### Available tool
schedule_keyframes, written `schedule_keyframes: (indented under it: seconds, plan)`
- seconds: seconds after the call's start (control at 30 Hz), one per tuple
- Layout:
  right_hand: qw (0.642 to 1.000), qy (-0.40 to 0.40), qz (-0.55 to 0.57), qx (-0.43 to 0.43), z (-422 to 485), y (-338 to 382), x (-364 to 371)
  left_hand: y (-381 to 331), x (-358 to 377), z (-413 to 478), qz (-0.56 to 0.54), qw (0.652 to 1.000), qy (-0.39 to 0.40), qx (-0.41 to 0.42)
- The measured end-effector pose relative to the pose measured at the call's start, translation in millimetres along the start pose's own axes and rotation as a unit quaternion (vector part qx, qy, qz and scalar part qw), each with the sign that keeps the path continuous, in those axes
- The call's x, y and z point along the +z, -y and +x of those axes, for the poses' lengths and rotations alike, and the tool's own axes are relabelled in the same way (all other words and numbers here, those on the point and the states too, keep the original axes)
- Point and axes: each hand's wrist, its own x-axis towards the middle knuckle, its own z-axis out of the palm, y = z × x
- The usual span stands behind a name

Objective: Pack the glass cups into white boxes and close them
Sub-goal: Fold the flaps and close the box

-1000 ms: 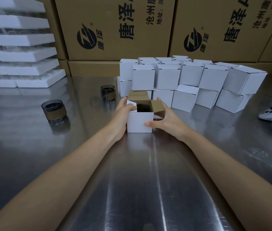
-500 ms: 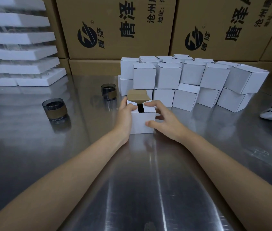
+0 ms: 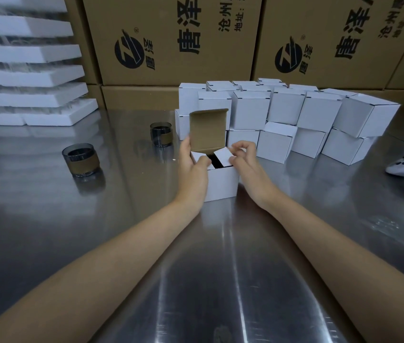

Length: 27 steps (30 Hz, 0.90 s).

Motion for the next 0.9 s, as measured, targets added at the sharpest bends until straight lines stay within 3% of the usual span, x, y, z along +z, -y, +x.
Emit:
schedule_keyframes:
  seconds: [0.17,0.4,0.53,0.67,0.9]
  plan:
    - [0.998,-0.055,0.029,0.025,5.5,3.6,3.4,1.6,-21.5,24.9,0.145,0.982,0.081,0.086]
    - [0.996,-0.059,0.058,0.046,2.7,11.1,8.6,7.5,-31.3,27.8,0.128,0.979,0.122,0.105]
    - [0.993,-0.033,0.096,0.068,1.8,10.5,2.1,10.0,-44.2,29.2,0.234,0.939,0.192,0.164]
    - [0.998,0.017,0.058,0.028,-5.9,8.5,1.2,14.2,-48.7,30.6,0.345,0.884,0.218,0.228]
    - [1.0,0.006,0.006,-0.004,-5.3,6.1,3.6,11.0,-40.5,27.7,0.291,0.915,0.194,0.201]
